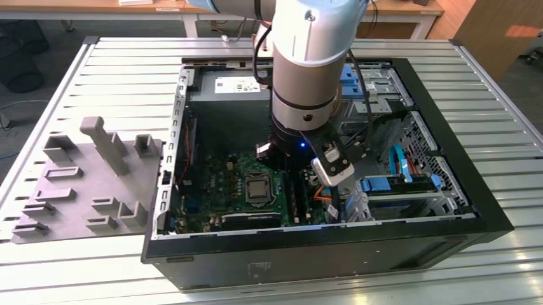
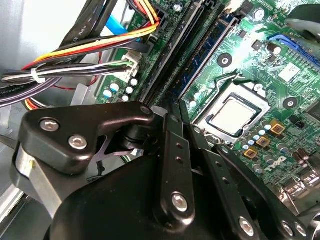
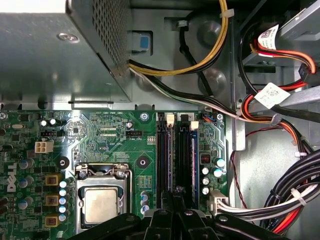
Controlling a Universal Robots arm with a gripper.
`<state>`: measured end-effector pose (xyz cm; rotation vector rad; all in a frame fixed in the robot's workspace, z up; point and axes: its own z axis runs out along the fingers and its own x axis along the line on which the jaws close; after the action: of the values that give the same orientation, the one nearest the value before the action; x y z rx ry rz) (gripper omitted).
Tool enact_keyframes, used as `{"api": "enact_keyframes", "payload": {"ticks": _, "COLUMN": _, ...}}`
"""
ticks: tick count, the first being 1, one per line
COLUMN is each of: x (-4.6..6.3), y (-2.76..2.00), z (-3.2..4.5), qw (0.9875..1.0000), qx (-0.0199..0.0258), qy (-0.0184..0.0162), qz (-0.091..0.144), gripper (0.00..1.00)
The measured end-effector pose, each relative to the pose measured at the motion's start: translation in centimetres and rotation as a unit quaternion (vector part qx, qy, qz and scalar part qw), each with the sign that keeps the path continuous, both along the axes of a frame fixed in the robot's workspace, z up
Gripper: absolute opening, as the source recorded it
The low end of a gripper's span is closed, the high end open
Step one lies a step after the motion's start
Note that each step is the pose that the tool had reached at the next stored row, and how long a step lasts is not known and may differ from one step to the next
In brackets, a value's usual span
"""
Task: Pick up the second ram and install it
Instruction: 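Insert the second ram into the second slot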
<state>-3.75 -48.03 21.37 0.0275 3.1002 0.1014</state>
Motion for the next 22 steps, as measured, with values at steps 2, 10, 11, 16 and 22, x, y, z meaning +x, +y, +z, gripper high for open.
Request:
{"api": "enact_keyframes", "payload": {"ticks": 2, "x": 0.0, "y": 0.00, "z": -0.02, "qw": 1.0000, "qx": 0.0001, "qy": 0.0000, "qz": 0.000, "gripper": 0.11}}
{"api": "enact_keyframes", "payload": {"ticks": 10, "x": 0.0, "y": 0.00, "z": -0.04, "qw": 1.0000, "qx": 0.0001, "qy": -0.0001, "qz": 0.000, "gripper": 0.25}}
{"api": "enact_keyframes", "payload": {"ticks": 11, "x": 0.0, "y": 0.00, "z": -0.04, "qw": 1.0000, "qx": 0.0002, "qy": -0.0001, "qz": 0.000, "gripper": 0.25}}
{"api": "enact_keyframes", "payload": {"ticks": 16, "x": 0.0, "y": 0.00, "z": 1.12, "qw": 1.0000, "qx": 0.0001, "qy": -0.0001, "qz": 0.000, "gripper": 0.25}}
{"api": "enact_keyframes", "payload": {"ticks": 22, "x": 0.0, "y": 0.00, "z": 2.61, "qw": 1.0000, "qx": 0.0001, "qy": -0.0001, "qz": 0.000, "gripper": 0.25}}
